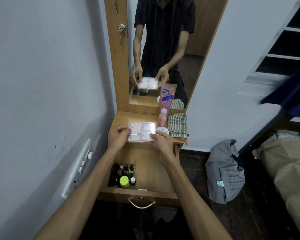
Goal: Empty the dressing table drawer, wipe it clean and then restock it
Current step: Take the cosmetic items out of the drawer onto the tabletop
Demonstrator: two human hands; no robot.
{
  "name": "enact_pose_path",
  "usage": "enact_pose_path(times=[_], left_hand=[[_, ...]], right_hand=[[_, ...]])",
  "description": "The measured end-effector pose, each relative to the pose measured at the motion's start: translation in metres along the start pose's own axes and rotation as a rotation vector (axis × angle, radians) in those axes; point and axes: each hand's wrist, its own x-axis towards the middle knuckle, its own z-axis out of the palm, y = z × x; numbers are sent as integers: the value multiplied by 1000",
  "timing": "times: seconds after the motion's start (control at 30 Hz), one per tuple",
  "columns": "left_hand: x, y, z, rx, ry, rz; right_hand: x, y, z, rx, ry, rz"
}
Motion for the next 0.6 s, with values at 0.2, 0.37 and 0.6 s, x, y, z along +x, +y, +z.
enact_pose_path(times=[0.2,0.37,0.6], left_hand=[[44,11,9,63,64,-35],[67,10,21,112,137,-86],[86,7,40,66,127,-80]], right_hand=[[11,-9,34,-523,-50,-230],[20,-5,52,-780,47,-376],[34,-2,64,-1010,118,-425]])
